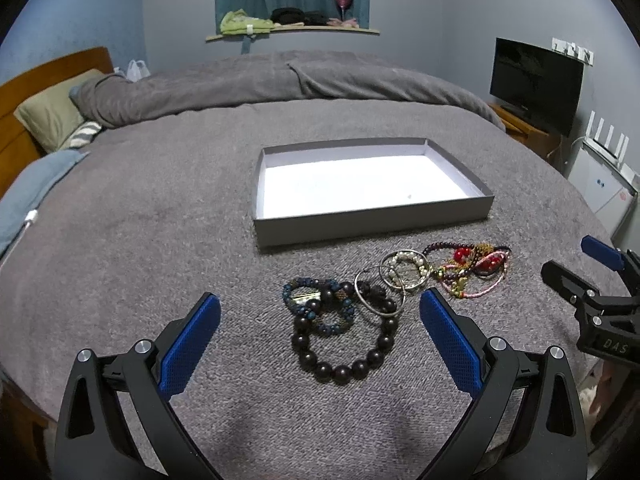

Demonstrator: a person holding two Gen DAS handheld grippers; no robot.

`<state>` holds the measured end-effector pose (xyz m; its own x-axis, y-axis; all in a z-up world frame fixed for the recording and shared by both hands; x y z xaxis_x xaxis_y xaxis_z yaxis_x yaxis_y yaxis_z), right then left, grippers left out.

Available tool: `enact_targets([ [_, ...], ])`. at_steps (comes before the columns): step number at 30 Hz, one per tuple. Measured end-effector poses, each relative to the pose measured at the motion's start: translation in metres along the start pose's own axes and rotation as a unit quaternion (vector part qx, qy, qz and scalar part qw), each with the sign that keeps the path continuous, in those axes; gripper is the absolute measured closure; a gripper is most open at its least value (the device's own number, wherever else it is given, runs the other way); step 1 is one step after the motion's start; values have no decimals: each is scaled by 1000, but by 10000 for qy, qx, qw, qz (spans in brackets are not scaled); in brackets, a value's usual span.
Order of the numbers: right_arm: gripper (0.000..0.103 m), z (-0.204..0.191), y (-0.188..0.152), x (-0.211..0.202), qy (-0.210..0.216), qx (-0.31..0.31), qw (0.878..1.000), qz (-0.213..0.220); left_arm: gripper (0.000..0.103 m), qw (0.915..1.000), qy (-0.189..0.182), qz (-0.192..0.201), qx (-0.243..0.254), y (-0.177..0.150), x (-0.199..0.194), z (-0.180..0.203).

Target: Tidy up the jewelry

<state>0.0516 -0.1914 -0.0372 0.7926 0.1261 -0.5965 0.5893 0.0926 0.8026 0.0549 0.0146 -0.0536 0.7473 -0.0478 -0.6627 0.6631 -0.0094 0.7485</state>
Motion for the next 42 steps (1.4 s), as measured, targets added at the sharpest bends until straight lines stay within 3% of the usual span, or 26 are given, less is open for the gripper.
enact_targets([
  [3,5,3,-1,-3,-6,-59,9996,282,4,9999,100,-61,-5,-3,4,-7],
  [9,5,8,-14,15,372,73,9990,-225,4,9996,119,-153,-194,-9,15,-27],
  [12,5,8,-20,25,323,-38,9986,-425,4,9999,-7,75,-151,-13,17,-33],
  [15,5,3,-24,27,286,-236,9985,-413,4,9999,-152,18,40,-15,24,-33],
  [20,5,-1,-29,37,462,-312,9978,-361,4,9998,40,100,151,-21,38,-48],
  [25,7,4,-31,49,514,-189,9980,-326,5,9995,-273,126,94,-24,45,-53],
  [33,34,10,-33,61,780,148,9960,-416,13,9951,-614,78,772,-35,49,-16],
  [34,38,10,-33,62,789,146,9958,-444,23,9947,-680,-22,774,-36,53,-15],
  [35,39,9,-34,63,802,140,9956,-468,26,9945,-738,-53,740,-36,54,-14],
  [42,44,14,-39,68,706,140,9964,-453,35,9959,-843,101,312,-26,48,-29],
])
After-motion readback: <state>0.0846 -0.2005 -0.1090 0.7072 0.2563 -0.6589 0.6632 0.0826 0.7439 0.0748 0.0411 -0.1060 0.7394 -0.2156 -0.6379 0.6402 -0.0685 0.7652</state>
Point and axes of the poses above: each gripper's, at about its wrist camera, not at the fingertips, and x roughly the way its jaws point, z to its right, y to its top, the point moved 7 cm from there along x, roughly the way its jaws point, and after that the axes turned 2 degrees about -y, right-handed, at the moved point
